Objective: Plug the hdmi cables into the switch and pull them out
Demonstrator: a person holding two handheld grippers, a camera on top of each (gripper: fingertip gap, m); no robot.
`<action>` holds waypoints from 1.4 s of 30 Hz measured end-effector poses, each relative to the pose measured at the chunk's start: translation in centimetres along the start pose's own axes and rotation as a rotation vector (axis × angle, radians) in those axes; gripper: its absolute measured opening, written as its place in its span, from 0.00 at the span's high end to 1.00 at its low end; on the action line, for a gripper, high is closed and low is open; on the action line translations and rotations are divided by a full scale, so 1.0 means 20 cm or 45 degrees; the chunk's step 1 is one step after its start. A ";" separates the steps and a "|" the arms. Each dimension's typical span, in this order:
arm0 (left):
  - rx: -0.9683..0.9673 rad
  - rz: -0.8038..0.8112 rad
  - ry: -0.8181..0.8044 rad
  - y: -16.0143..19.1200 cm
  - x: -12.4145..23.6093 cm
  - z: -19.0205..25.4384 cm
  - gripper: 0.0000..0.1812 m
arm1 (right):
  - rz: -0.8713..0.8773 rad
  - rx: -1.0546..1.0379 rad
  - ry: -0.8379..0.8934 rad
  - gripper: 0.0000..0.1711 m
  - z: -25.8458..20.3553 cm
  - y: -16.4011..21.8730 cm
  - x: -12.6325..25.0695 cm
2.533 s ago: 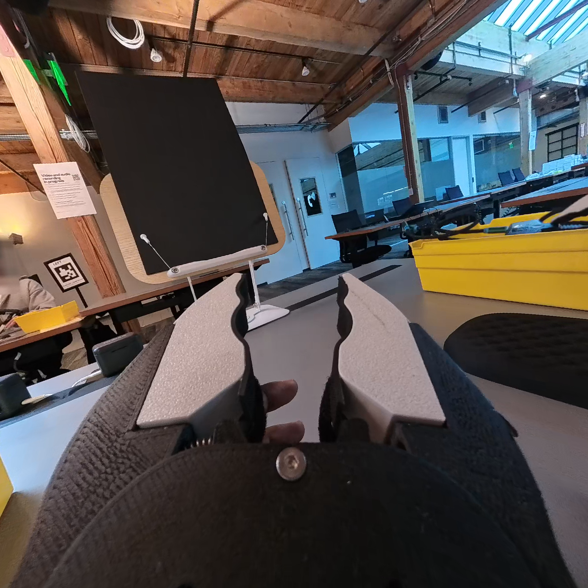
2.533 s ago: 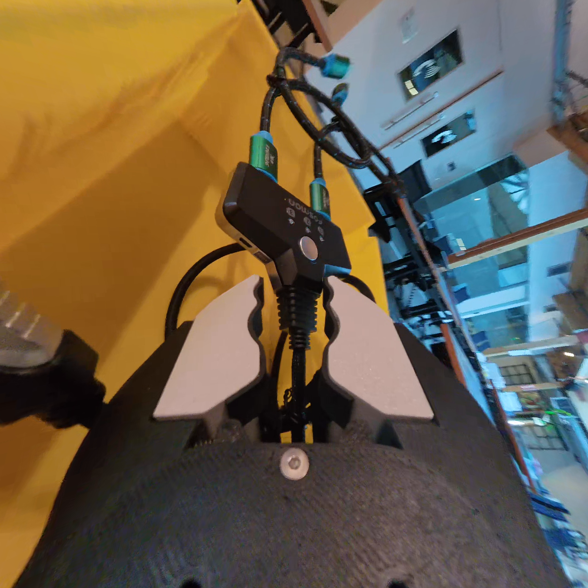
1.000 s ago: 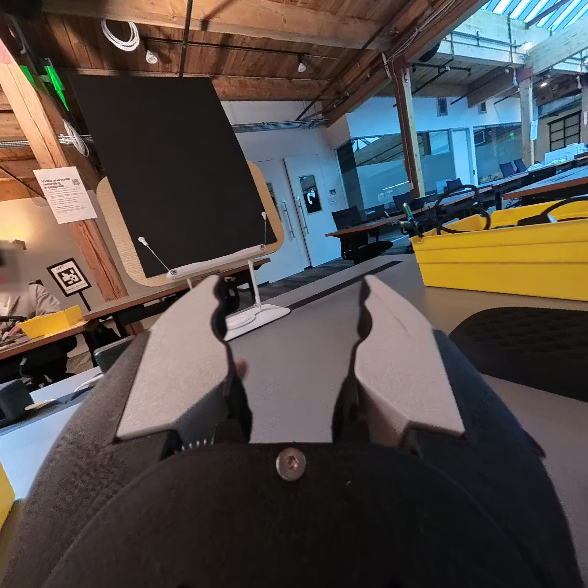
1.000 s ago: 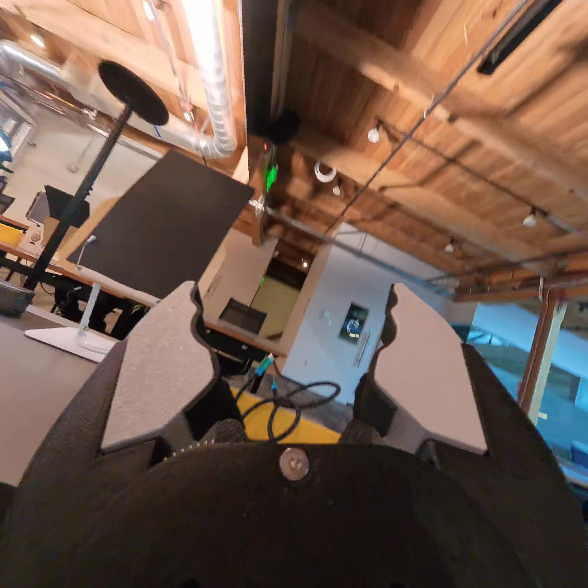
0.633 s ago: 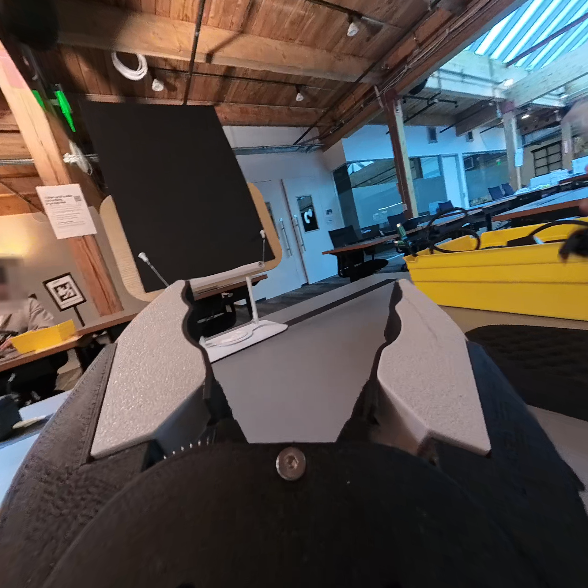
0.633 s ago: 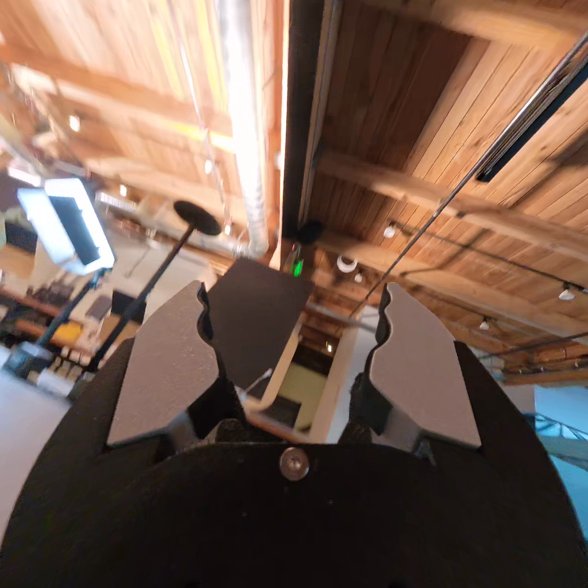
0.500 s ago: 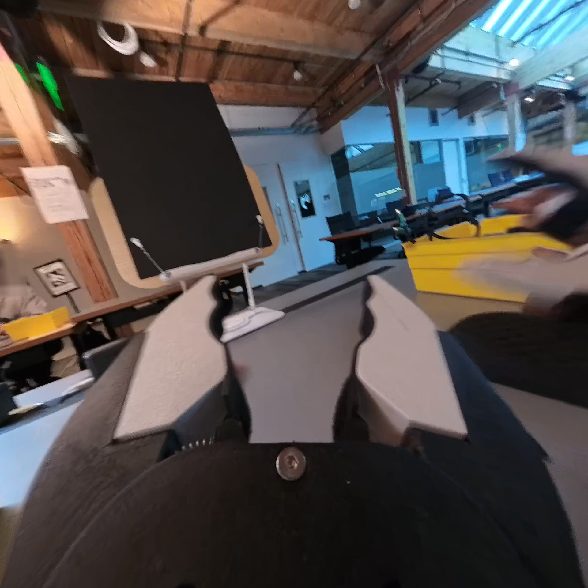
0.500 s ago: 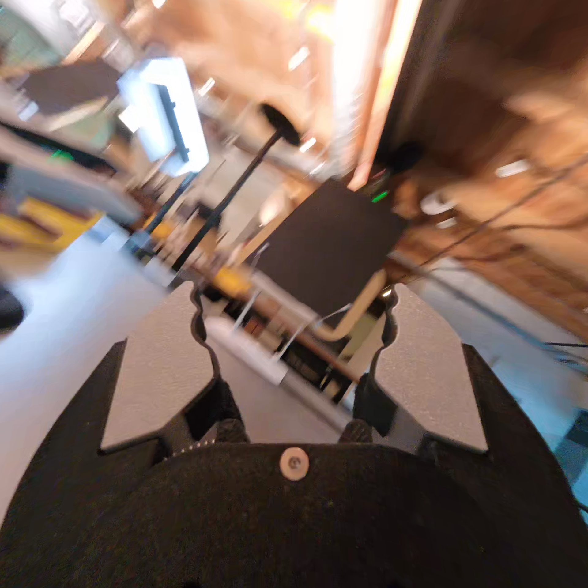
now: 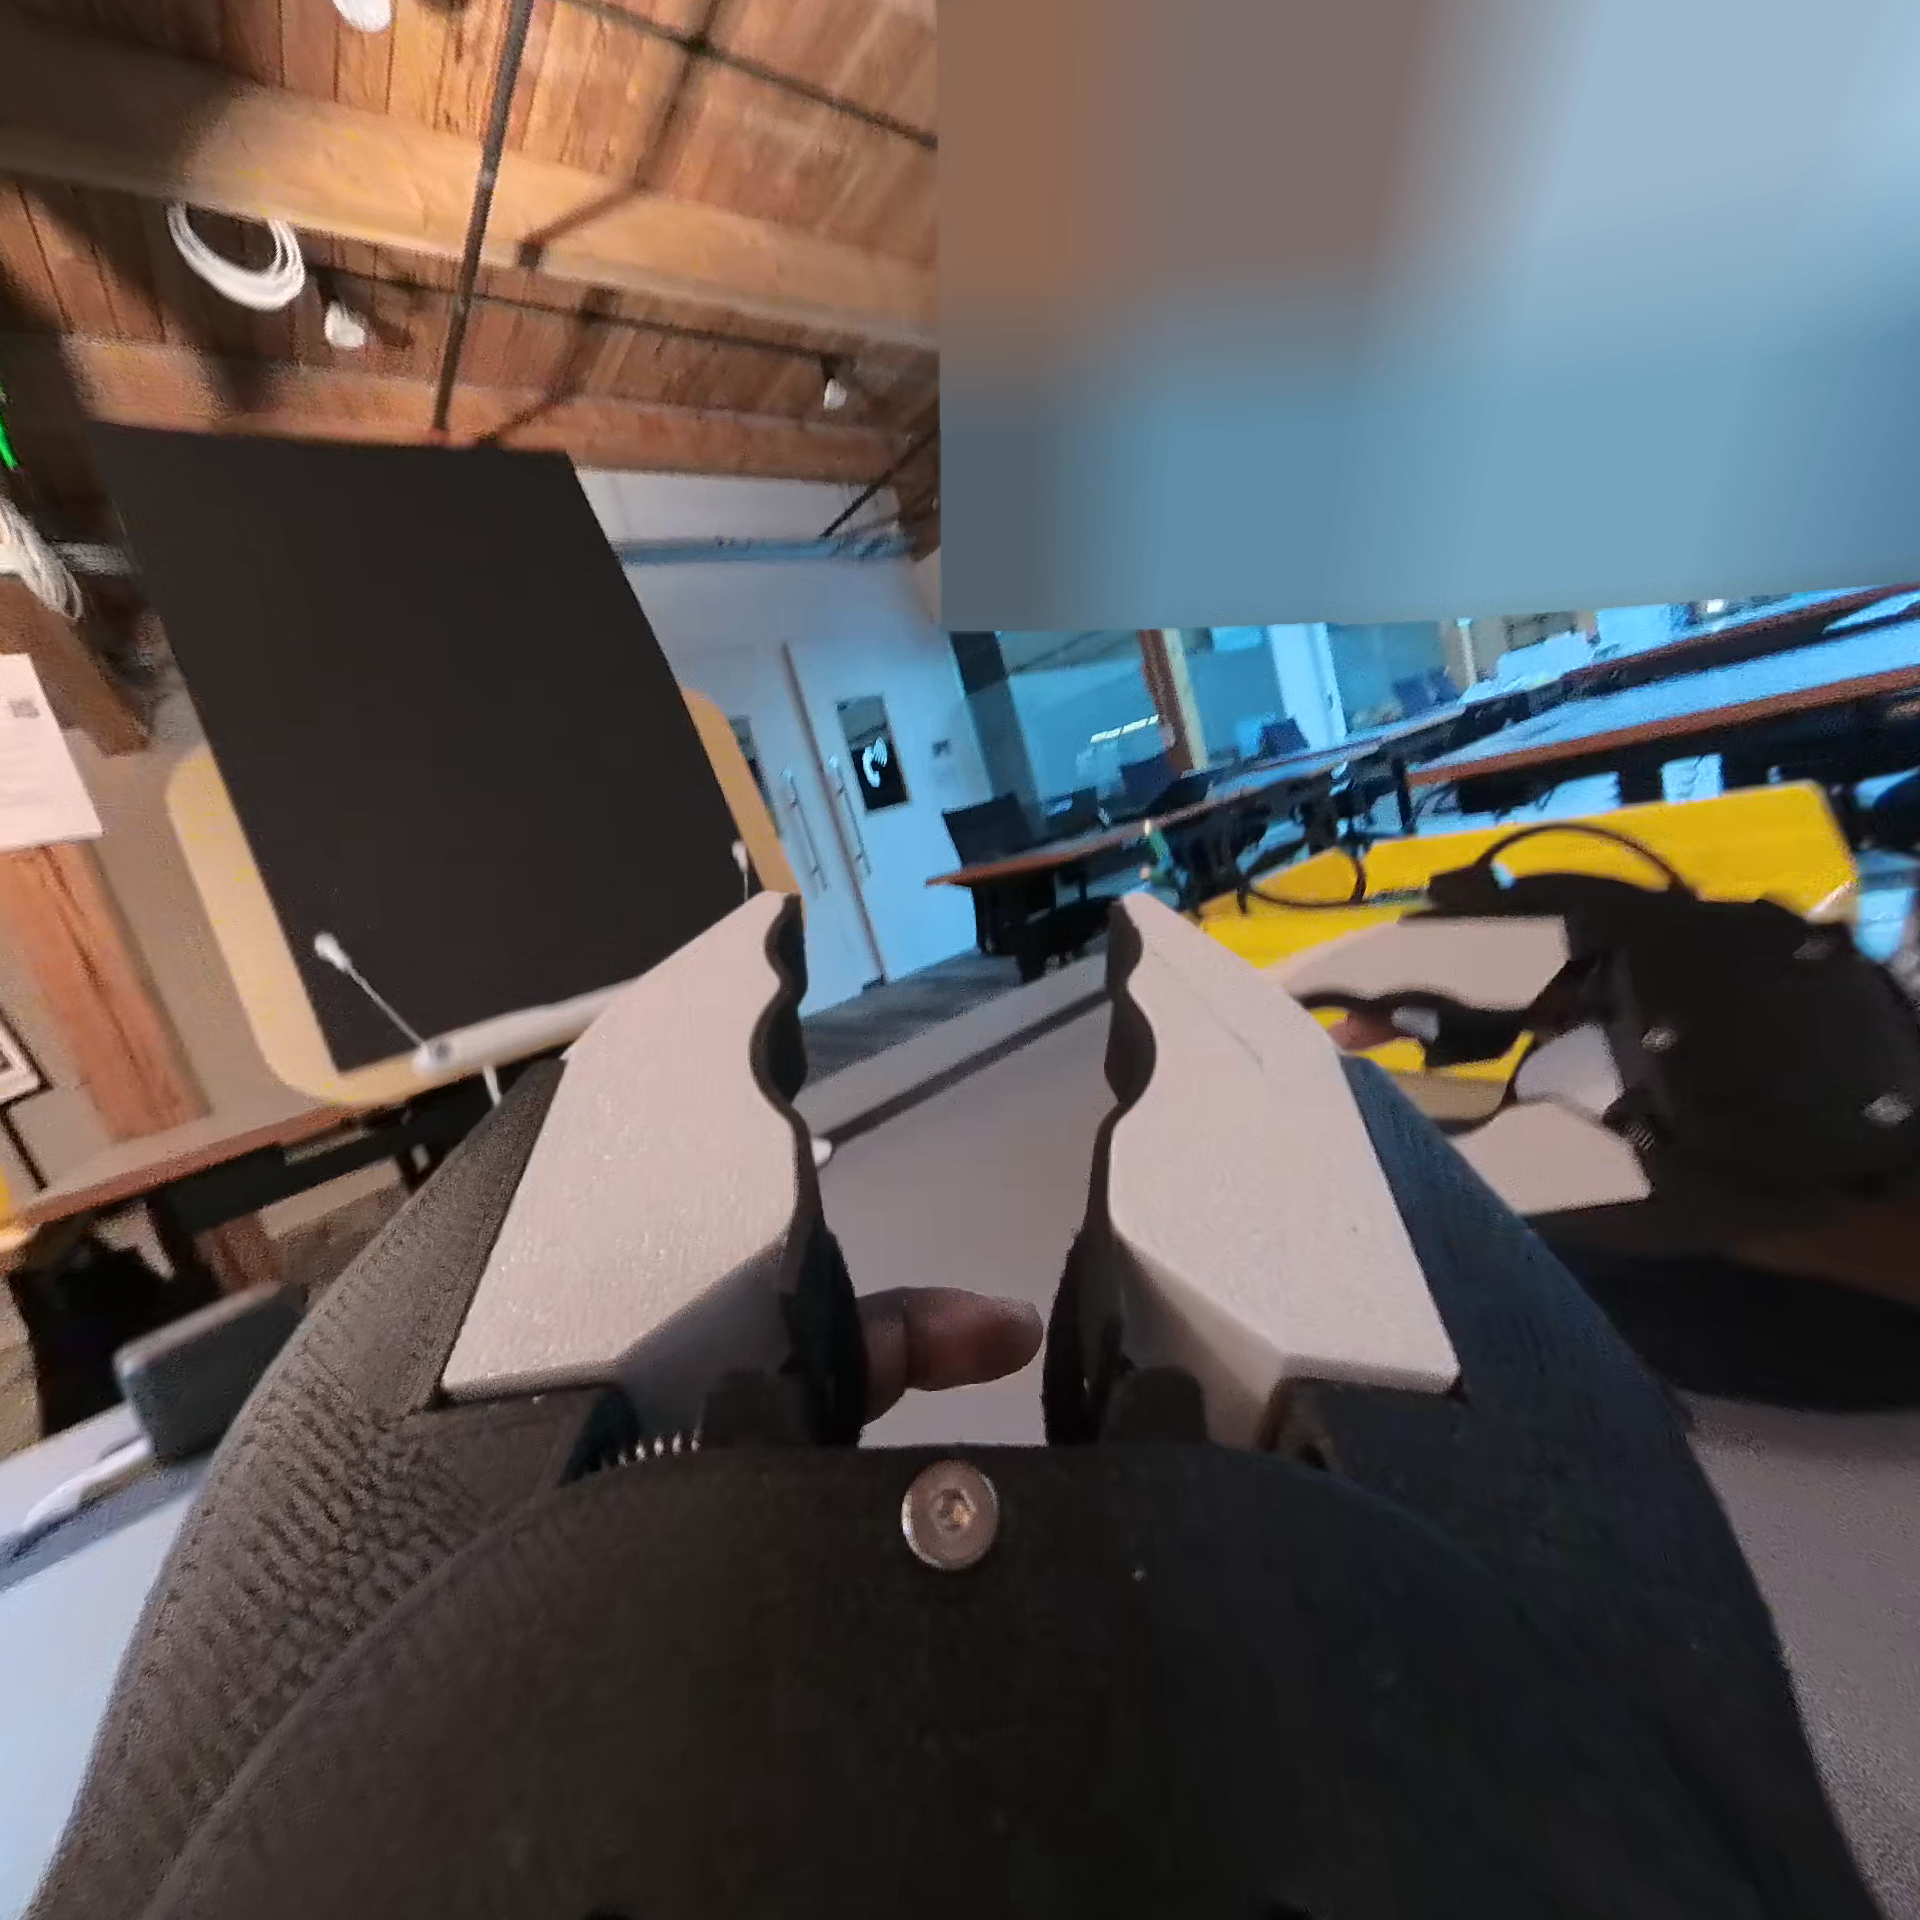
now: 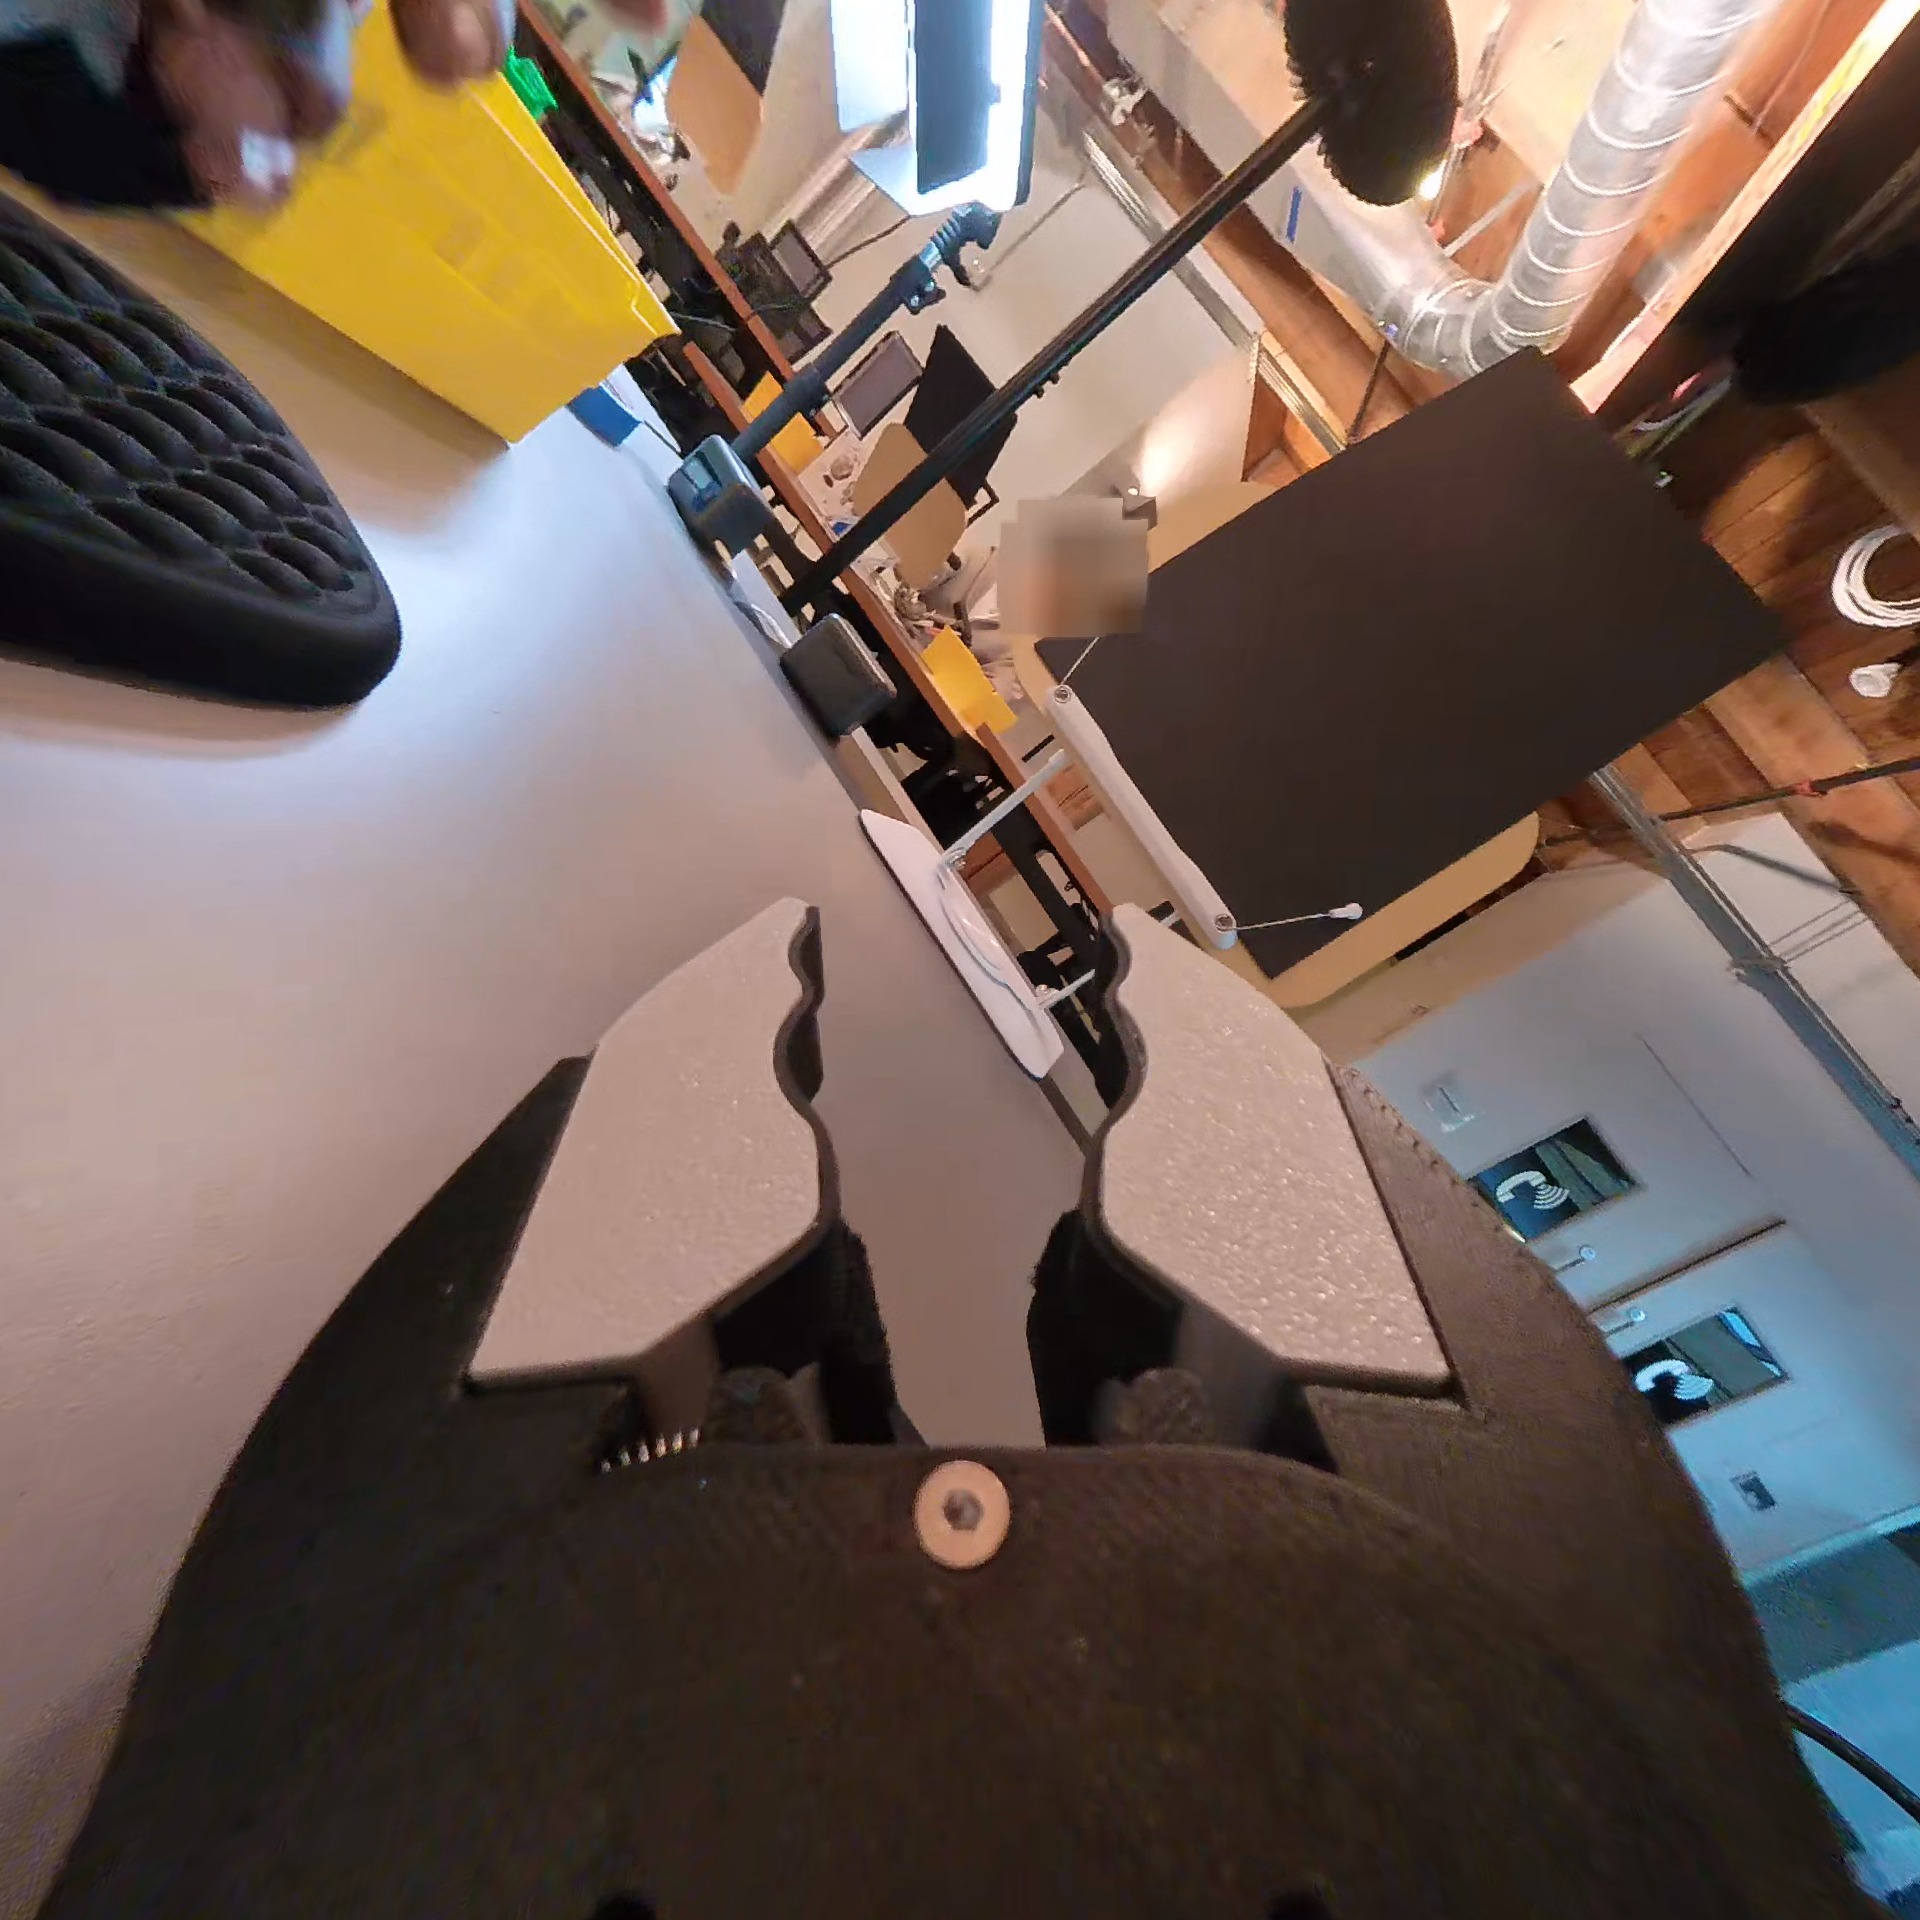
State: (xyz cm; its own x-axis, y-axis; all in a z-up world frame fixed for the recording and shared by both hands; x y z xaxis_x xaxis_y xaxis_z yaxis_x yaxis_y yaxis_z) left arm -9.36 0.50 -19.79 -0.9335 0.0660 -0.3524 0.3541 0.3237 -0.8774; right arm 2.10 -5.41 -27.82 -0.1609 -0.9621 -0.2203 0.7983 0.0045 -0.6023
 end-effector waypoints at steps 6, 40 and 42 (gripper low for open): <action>-0.321 0.042 -0.248 -0.42 0.30 -0.24 0.69 | 0.002 -0.029 -0.024 0.71 -0.01 0.00 0.00; -0.626 -0.934 -0.675 0.07 0.65 -1.30 0.98 | -0.015 0.041 -0.069 0.71 -0.05 0.01 0.00; -0.573 -0.732 -0.665 -0.09 0.56 -1.23 0.98 | -0.015 0.035 -0.069 0.71 -0.05 0.01 0.00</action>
State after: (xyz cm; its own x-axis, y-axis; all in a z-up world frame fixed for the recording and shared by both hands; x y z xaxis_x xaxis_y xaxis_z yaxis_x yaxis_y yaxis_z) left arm -21.92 23.81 -14.17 -0.7765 -0.6225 -0.0973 -0.3183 0.5209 -0.7921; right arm 1.63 -5.04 -28.65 -0.1393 -0.9754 -0.1711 0.8121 -0.0136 -0.5834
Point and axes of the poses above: each gripper's, where its closed fingertips meet, x back along the fingers, y out of its underside, z = x × y across the jaws, the point moved 2 cm from there along x, back along the fingers, and after that the axes turned 8 degrees about y, right-handed, at the moved point
